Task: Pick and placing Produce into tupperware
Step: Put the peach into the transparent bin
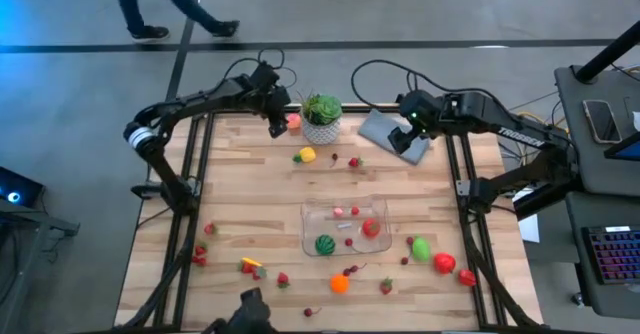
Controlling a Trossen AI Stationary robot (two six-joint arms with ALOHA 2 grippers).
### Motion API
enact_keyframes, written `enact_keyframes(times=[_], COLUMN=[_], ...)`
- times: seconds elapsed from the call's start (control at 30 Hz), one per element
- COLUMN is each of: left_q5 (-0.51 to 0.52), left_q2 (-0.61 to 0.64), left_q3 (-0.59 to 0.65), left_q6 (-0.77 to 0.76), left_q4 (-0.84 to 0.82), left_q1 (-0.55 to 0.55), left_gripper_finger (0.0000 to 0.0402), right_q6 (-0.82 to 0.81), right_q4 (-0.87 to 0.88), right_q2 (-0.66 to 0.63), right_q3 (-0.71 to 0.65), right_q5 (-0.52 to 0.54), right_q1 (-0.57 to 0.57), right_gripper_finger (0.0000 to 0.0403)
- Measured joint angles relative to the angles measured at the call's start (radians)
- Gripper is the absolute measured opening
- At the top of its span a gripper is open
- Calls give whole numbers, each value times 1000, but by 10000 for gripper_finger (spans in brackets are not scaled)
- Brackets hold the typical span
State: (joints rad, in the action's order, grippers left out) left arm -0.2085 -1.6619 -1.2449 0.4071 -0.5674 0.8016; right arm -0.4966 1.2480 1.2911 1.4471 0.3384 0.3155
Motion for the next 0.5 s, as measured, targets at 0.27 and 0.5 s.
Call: enact_keyframes(times=[0.27,0.5], left_q5=[4,39], left_q2=[-95,-121], left_q3=[-32,-31], left_q6=[225,290], left_q4=[1,40], left_q1=[43,42], left_gripper_finger=[157,157], right_q6=[-57,-79], right_q4=[-3,-4], right_q2=[0,1], right_q3=[0,0], right_q5=[3,24], right_q1=[52,85], right_gripper_finger=[370,370])
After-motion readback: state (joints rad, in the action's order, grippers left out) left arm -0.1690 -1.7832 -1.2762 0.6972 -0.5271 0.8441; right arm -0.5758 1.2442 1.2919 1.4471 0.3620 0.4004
